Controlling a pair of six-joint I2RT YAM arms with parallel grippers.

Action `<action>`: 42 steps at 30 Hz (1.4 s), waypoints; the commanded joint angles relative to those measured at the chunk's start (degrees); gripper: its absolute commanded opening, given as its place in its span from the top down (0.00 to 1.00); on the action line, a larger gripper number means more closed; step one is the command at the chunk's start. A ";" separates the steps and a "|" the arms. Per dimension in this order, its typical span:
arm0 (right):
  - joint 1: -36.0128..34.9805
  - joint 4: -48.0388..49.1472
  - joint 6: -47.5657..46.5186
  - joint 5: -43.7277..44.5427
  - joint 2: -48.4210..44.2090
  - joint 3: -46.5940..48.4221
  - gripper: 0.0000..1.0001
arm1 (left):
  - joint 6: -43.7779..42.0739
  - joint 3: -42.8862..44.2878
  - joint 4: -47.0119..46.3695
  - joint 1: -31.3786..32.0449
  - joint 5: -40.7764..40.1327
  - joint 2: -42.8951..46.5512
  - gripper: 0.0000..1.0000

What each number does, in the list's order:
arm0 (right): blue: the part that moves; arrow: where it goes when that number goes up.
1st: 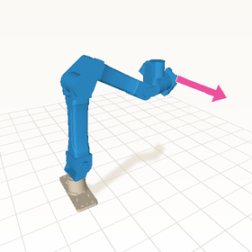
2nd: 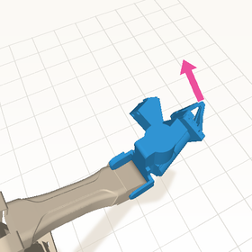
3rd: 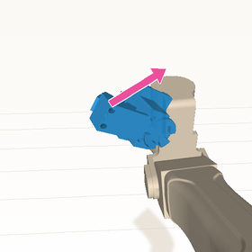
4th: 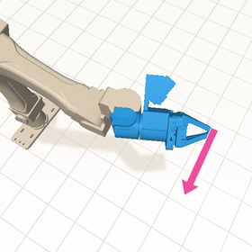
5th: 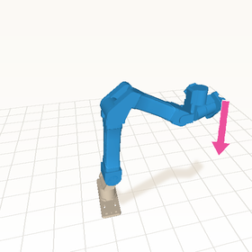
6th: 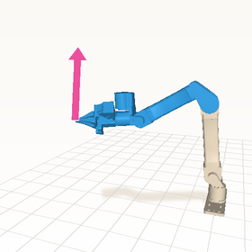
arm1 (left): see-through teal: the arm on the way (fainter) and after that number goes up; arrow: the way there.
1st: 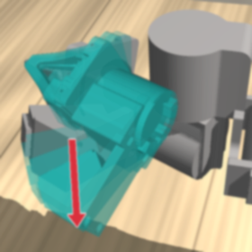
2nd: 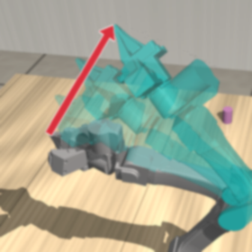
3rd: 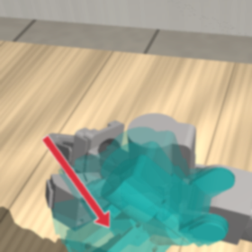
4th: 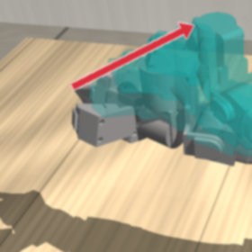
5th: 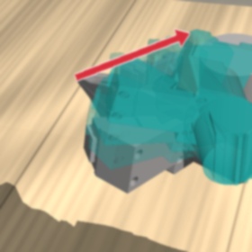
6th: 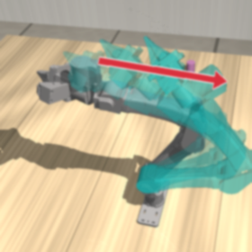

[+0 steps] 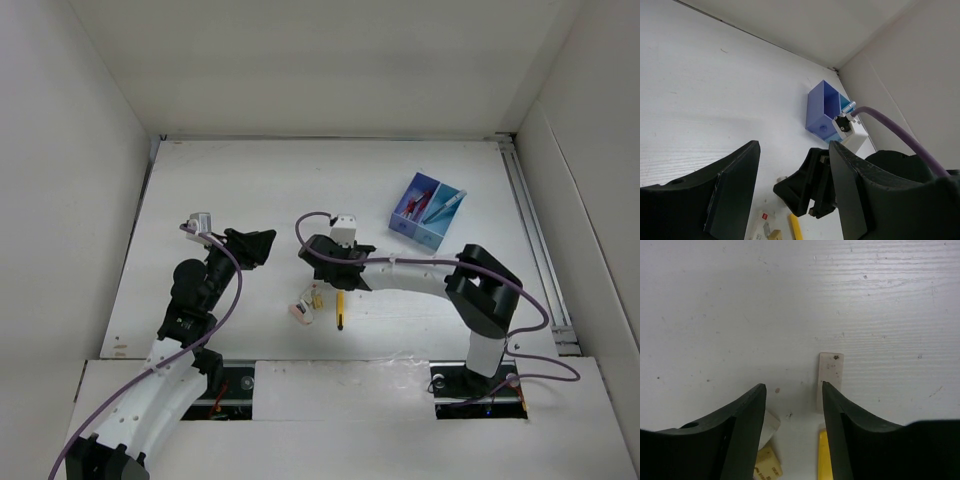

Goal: Sort the stationery into containers
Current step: Pick up the stationery from the center of the board.

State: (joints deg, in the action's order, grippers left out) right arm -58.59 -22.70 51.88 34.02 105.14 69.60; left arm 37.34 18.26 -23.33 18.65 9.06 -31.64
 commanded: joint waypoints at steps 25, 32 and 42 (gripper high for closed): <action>-0.48 0.46 3.23 2.54 4.98 -1.40 0.38 | 0.36 0.11 -2.68 0.15 0.96 -0.44 0.46; 0.67 0.46 3.23 2.54 5.51 -1.40 0.55 | 0.36 0.11 -2.68 0.15 0.96 -0.44 0.46; 3.64 -2.78 3.24 11.41 -3.79 -0.70 0.96 | 0.36 0.11 -2.68 0.15 0.96 -0.44 0.46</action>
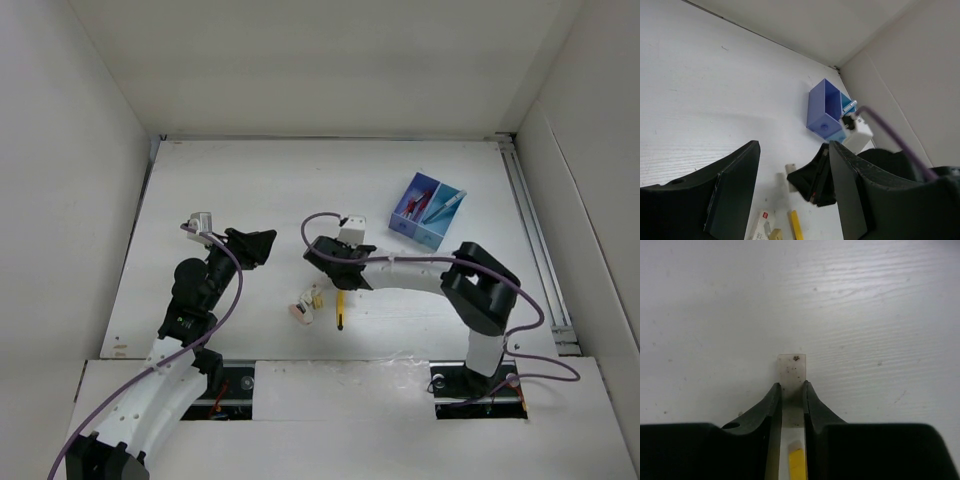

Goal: Sort the stationery into containers
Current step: Pick up the stationery from the center of the board, then place the stationery in the storage box.

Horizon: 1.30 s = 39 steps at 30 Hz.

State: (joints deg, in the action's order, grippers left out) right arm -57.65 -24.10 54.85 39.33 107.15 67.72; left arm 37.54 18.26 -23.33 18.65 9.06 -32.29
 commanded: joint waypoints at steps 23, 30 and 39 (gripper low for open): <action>50.26 9.24 -5.81 -13.13 -10.30 3.47 1.00 | 0.17 0.11 -3.21 0.15 1.49 -0.31 0.46; 50.26 9.86 -5.81 -12.52 -7.75 4.00 1.00 | 0.17 0.11 -3.74 0.15 1.49 -0.31 0.46; 50.26 9.86 -5.19 -11.29 -7.13 5.14 0.73 | 0.17 0.11 -3.21 0.15 1.49 -0.31 0.46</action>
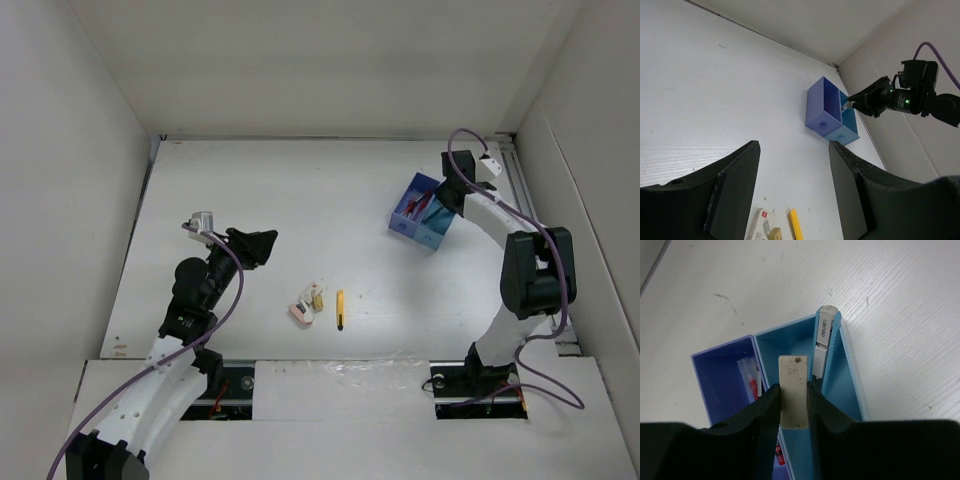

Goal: Sort the stationery into containers
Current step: Place the stationery in the storage box, then pick up the stationery from the center of the board.

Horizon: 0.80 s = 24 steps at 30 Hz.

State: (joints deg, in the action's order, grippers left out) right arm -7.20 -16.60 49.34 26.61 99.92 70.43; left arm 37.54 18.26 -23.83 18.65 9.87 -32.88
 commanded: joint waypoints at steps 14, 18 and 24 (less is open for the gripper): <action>-7.38 2.36 -0.30 4.58 -5.44 0.49 0.48 | 0.17 0.11 -2.71 0.15 0.68 0.28 0.46; -8.71 1.66 -0.30 5.82 -5.96 -0.03 0.49 | 0.17 0.11 -2.71 0.15 0.68 0.28 0.46; -17.47 2.19 -0.30 3.45 -8.42 -3.71 0.72 | 0.17 0.11 -2.71 0.15 0.68 0.28 0.46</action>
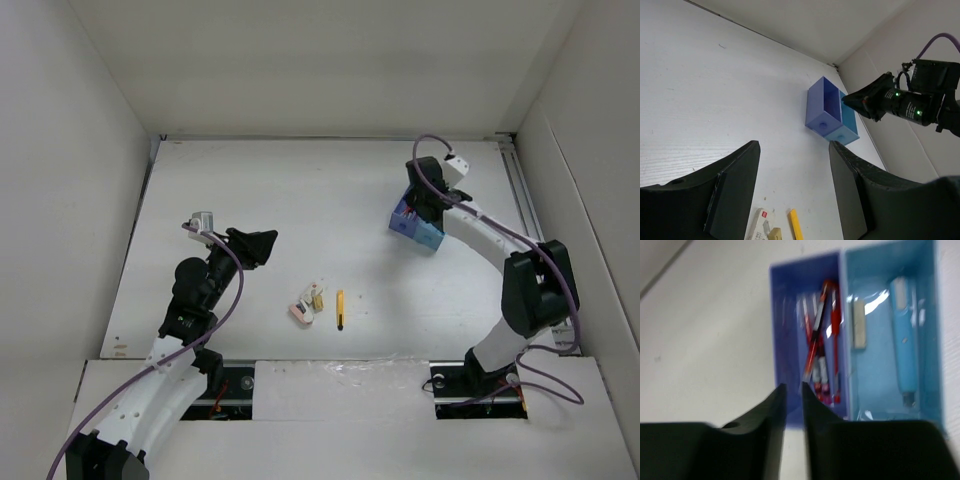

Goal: Sort the stationery into containers
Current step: Pick up the stationery from the center of the board.

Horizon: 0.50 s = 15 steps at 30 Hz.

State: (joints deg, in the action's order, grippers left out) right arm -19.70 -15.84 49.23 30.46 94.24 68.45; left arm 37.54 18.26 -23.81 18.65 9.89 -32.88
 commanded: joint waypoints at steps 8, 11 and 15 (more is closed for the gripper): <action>-20.62 0.02 -0.28 -3.04 -5.73 -4.99 0.99 | 0.17 0.11 -2.73 0.15 0.66 0.80 0.46; -27.30 -2.26 0.24 -2.43 -5.73 -5.52 0.99 | 0.17 0.11 -2.73 0.15 0.66 0.80 0.46; -33.63 -5.87 1.47 -2.42 -4.16 -5.52 0.75 | 0.17 0.11 -2.73 0.15 0.66 0.80 0.46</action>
State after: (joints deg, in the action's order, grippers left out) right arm -50.43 -18.24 49.71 27.59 90.56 63.13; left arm 37.56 18.26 -23.81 18.65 9.89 -32.82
